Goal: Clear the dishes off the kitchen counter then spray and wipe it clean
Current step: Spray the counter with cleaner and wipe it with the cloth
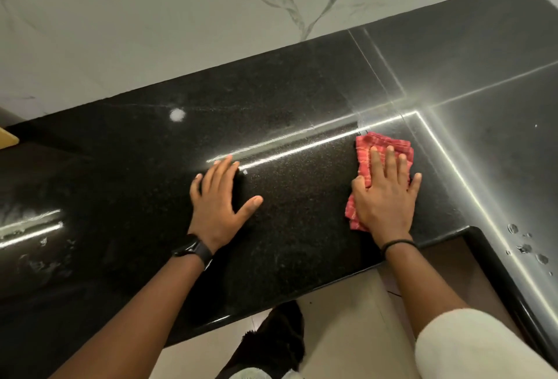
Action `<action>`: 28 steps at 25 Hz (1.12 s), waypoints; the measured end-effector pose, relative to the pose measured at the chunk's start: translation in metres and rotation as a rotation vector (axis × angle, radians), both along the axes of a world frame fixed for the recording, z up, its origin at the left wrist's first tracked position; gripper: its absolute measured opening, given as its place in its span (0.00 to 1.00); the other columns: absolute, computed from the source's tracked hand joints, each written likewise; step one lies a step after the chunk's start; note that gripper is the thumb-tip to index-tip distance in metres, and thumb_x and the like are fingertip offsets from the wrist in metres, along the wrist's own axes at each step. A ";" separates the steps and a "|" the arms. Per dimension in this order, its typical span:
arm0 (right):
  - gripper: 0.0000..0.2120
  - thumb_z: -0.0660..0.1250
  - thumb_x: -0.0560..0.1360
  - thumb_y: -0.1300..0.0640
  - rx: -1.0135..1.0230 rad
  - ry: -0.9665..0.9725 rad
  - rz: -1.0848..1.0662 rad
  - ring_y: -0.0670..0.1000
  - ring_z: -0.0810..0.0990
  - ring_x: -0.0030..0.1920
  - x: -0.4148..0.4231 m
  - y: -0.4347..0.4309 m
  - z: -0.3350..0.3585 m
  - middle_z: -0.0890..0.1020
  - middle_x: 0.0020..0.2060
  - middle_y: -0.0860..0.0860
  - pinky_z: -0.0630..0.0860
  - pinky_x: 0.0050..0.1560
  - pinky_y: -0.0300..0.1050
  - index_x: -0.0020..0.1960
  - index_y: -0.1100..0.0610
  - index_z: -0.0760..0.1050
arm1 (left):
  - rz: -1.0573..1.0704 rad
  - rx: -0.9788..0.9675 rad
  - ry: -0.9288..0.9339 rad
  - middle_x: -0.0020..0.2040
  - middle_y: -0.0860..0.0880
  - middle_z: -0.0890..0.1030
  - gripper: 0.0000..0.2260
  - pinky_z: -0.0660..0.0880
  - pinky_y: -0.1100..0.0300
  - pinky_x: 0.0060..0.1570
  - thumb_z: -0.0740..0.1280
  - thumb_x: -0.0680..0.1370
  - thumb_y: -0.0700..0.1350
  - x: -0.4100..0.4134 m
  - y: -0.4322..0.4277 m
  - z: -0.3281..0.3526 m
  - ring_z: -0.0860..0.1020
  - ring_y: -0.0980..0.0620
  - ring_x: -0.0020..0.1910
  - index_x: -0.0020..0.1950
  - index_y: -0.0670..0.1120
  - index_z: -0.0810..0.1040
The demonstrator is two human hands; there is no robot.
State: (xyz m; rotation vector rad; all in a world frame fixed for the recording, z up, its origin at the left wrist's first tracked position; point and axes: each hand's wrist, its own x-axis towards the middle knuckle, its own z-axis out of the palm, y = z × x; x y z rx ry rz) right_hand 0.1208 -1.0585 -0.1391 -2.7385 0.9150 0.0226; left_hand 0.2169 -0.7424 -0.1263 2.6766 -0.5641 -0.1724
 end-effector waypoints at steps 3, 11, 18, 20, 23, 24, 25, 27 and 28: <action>0.35 0.48 0.78 0.40 -0.025 -0.014 -0.031 0.54 0.46 0.83 -0.004 -0.008 0.001 0.51 0.84 0.50 0.42 0.80 0.66 0.84 0.46 0.52 | 0.012 0.019 -0.021 0.82 0.53 0.55 0.40 0.46 0.41 0.78 0.49 0.76 0.75 0.040 -0.035 0.001 0.50 0.52 0.81 0.81 0.50 0.59; 0.34 0.49 0.79 0.41 -0.018 0.014 -0.058 0.52 0.43 0.83 -0.034 -0.011 -0.002 0.48 0.84 0.49 0.41 0.81 0.64 0.84 0.44 0.48 | 0.068 0.086 -0.037 0.83 0.53 0.52 0.41 0.45 0.41 0.79 0.49 0.77 0.75 0.068 -0.059 -0.011 0.48 0.52 0.82 0.81 0.49 0.57; 0.35 0.49 0.79 0.40 -0.067 0.060 0.069 0.53 0.43 0.83 -0.014 -0.032 -0.003 0.49 0.84 0.50 0.40 0.81 0.62 0.84 0.45 0.48 | 0.048 0.135 -0.032 0.83 0.52 0.51 0.43 0.46 0.40 0.79 0.47 0.77 0.76 0.068 -0.064 -0.010 0.48 0.52 0.82 0.81 0.48 0.56; 0.34 0.50 0.79 0.41 -0.073 0.051 0.098 0.53 0.43 0.83 0.007 -0.042 -0.003 0.49 0.84 0.50 0.41 0.81 0.63 0.84 0.45 0.49 | 0.044 0.143 -0.026 0.83 0.52 0.51 0.43 0.46 0.41 0.79 0.46 0.77 0.76 0.069 -0.065 -0.009 0.48 0.51 0.82 0.81 0.48 0.56; 0.34 0.49 0.80 0.41 -0.061 0.049 0.130 0.53 0.42 0.83 0.045 -0.053 -0.002 0.48 0.84 0.50 0.41 0.81 0.63 0.84 0.44 0.47 | 0.049 0.140 -0.039 0.83 0.52 0.51 0.43 0.46 0.41 0.79 0.47 0.77 0.76 0.069 -0.064 -0.009 0.48 0.51 0.82 0.81 0.48 0.57; 0.34 0.49 0.80 0.41 -0.062 0.049 0.144 0.53 0.42 0.83 0.058 -0.056 -0.002 0.47 0.84 0.50 0.41 0.81 0.63 0.84 0.44 0.47 | 0.050 0.132 -0.040 0.83 0.52 0.52 0.42 0.46 0.41 0.79 0.48 0.77 0.76 0.070 -0.064 -0.009 0.48 0.51 0.82 0.81 0.48 0.57; 0.34 0.49 0.80 0.40 -0.065 0.047 0.161 0.53 0.42 0.83 0.069 -0.059 -0.003 0.47 0.84 0.50 0.41 0.81 0.63 0.84 0.44 0.47 | 0.050 0.126 -0.040 0.83 0.52 0.52 0.42 0.46 0.41 0.79 0.48 0.77 0.76 0.071 -0.064 -0.010 0.48 0.51 0.82 0.81 0.48 0.57; 0.34 0.48 0.79 0.40 -0.062 0.039 0.196 0.53 0.42 0.83 0.090 -0.065 -0.002 0.48 0.84 0.50 0.41 0.81 0.63 0.84 0.44 0.47 | 0.049 0.124 -0.037 0.83 0.52 0.52 0.42 0.45 0.41 0.79 0.48 0.77 0.76 0.072 -0.065 -0.011 0.48 0.51 0.82 0.81 0.48 0.57; 0.34 0.48 0.79 0.41 -0.058 0.040 0.215 0.53 0.43 0.83 0.100 -0.068 -0.002 0.48 0.84 0.50 0.41 0.81 0.63 0.84 0.44 0.47 | 0.049 0.128 -0.032 0.83 0.52 0.52 0.42 0.45 0.41 0.79 0.48 0.77 0.76 0.072 -0.065 -0.011 0.48 0.51 0.82 0.81 0.48 0.57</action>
